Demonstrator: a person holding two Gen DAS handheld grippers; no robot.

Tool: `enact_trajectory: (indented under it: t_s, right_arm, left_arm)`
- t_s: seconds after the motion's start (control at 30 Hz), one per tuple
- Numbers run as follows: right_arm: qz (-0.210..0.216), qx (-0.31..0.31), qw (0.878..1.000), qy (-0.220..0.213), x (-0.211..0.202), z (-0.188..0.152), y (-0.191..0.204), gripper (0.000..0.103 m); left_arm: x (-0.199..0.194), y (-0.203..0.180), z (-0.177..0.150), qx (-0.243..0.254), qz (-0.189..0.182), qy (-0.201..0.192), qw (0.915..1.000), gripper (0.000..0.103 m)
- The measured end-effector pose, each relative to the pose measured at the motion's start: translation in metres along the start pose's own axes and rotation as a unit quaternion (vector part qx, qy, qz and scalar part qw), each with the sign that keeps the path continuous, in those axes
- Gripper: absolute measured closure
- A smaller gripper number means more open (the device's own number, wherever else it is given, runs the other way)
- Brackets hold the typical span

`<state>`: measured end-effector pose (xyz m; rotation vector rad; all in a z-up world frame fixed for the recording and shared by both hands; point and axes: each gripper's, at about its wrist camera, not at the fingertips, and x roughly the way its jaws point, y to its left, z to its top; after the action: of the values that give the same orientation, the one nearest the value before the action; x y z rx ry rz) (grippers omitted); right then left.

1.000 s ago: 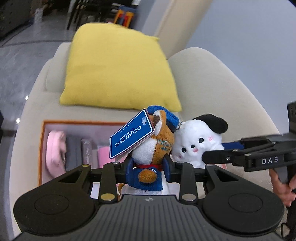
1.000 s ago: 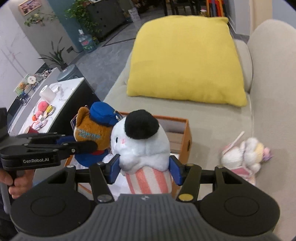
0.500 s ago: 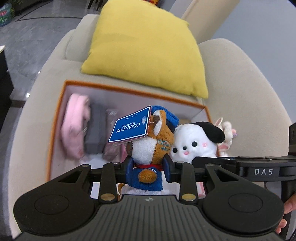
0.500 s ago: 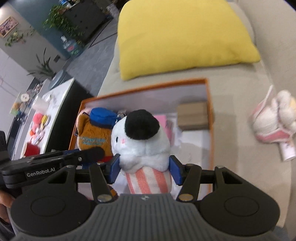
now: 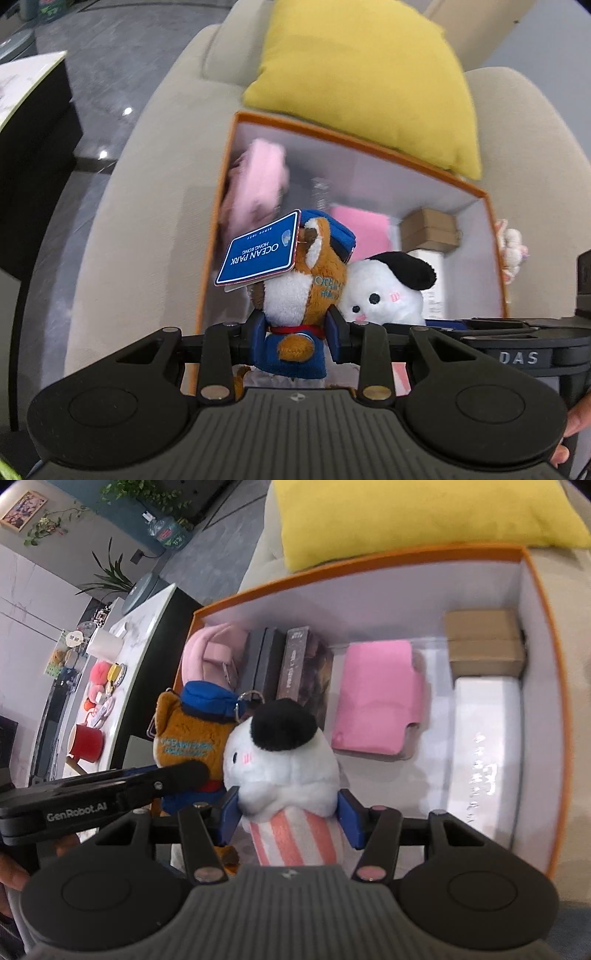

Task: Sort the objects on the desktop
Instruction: 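Carry white-black plush with right tool while left tool carries brown dog plush to box, then lower both plushes into the orange box and open both tools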

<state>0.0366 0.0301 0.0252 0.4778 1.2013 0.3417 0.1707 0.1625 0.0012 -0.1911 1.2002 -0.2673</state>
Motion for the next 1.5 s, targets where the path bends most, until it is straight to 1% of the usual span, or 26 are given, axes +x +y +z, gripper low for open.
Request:
enact_trajectory:
  t_s: [0.2, 0.3, 0.43, 0.57, 0.6, 0.7, 0.77, 0.8, 0.87, 0.9, 0.93, 0.97, 1.03, 1.07, 1.13, 1.17, 1.2, 1.33, 1.5]
  right_arm:
    - [-0.004, 0.015, 1.0, 0.01, 0.028, -0.002, -0.001, 0.046]
    - [-0.012, 0.016, 1.0, 0.008, 0.039, -0.004, 0.001, 0.046]
    - [-0.022, 0.025, 0.999, 0.005, 0.051, -0.006, 0.001, 0.047]
    - [-0.014, 0.047, 0.999, 0.004, 0.058, -0.009, -0.008, 0.046]
    - [-0.013, 0.042, 0.999, 0.002, 0.057, -0.01, -0.008, 0.044]
    - [-0.012, 0.028, 1.0, 0.007, 0.055, -0.009, -0.006, 0.042]
    - [-0.012, 0.014, 1.0, 0.009, 0.05, -0.009, -0.005, 0.037]
    - [-0.011, 0.01, 1.0, 0.007, 0.047, -0.009, -0.005, 0.035]
    - [-0.012, -0.004, 1.0, -0.002, 0.04, -0.011, -0.003, 0.036]
    - [-0.013, -0.01, 1.0, -0.007, 0.036, -0.012, -0.003, 0.037]
    - [-0.014, -0.015, 1.0, -0.012, 0.033, -0.014, -0.003, 0.04]
    - [-0.014, -0.017, 1.0, -0.015, 0.032, -0.014, -0.002, 0.044]
    - [-0.008, -0.014, 1.0, -0.011, 0.033, -0.016, -0.005, 0.056]
    - [-0.005, -0.009, 1.0, -0.005, 0.036, -0.017, -0.006, 0.056]
    - [-0.01, -0.007, 1.0, -0.008, 0.038, -0.018, -0.007, 0.068]
    - [-0.012, -0.005, 1.0, -0.007, 0.04, -0.02, -0.007, 0.069]
    - [-0.01, 0.002, 1.0, -0.007, 0.041, -0.021, -0.009, 0.069]
    - [-0.01, 0.015, 1.0, 0.001, 0.048, -0.02, -0.011, 0.07]
    - [-0.013, 0.008, 1.0, 0.01, 0.055, -0.022, -0.007, 0.07]
  left_arm:
    - [0.02, 0.011, 0.001, -0.012, 0.031, 0.019, 0.9992, 0.065]
    - [0.023, 0.007, 0.0, 0.002, 0.046, 0.02, 0.9987, 0.065]
    - [0.028, -0.002, 0.0, 0.029, 0.077, 0.024, 0.9964, 0.065]
    - [0.028, -0.001, 0.0, 0.029, 0.065, 0.024, 0.9971, 0.062]
    - [0.027, -0.002, -0.001, 0.032, 0.065, 0.022, 0.9971, 0.061]
    - [0.022, -0.003, -0.004, 0.04, 0.067, 0.019, 0.9968, 0.06]
    - [0.017, -0.003, -0.007, 0.043, 0.067, 0.017, 0.9967, 0.059]
    - [0.014, -0.003, -0.008, 0.046, 0.064, 0.013, 0.9968, 0.057]
    - [0.005, -0.006, -0.011, 0.056, 0.057, 0.001, 0.9968, 0.057]
    - [0.0, -0.007, -0.012, 0.064, 0.057, -0.005, 0.9963, 0.057]
    - [-0.002, -0.009, -0.012, 0.07, 0.059, -0.011, 0.9957, 0.06]
    - [-0.003, -0.011, -0.012, 0.077, 0.063, -0.016, 0.9949, 0.065]
    - [-0.002, -0.014, -0.012, 0.088, 0.065, -0.024, 0.9938, 0.07]
    - [0.0, -0.015, -0.011, 0.09, 0.062, -0.023, 0.9937, 0.074]
    - [0.005, -0.017, -0.01, 0.096, 0.056, -0.025, 0.9935, 0.078]
    - [0.009, -0.017, -0.01, 0.097, 0.06, -0.025, 0.9932, 0.08]
    - [0.012, -0.018, -0.01, 0.097, 0.065, -0.026, 0.9928, 0.08]
    - [0.016, -0.017, -0.008, 0.096, 0.062, -0.029, 0.993, 0.08]
    - [0.018, -0.016, -0.008, 0.093, 0.062, -0.031, 0.9933, 0.08]
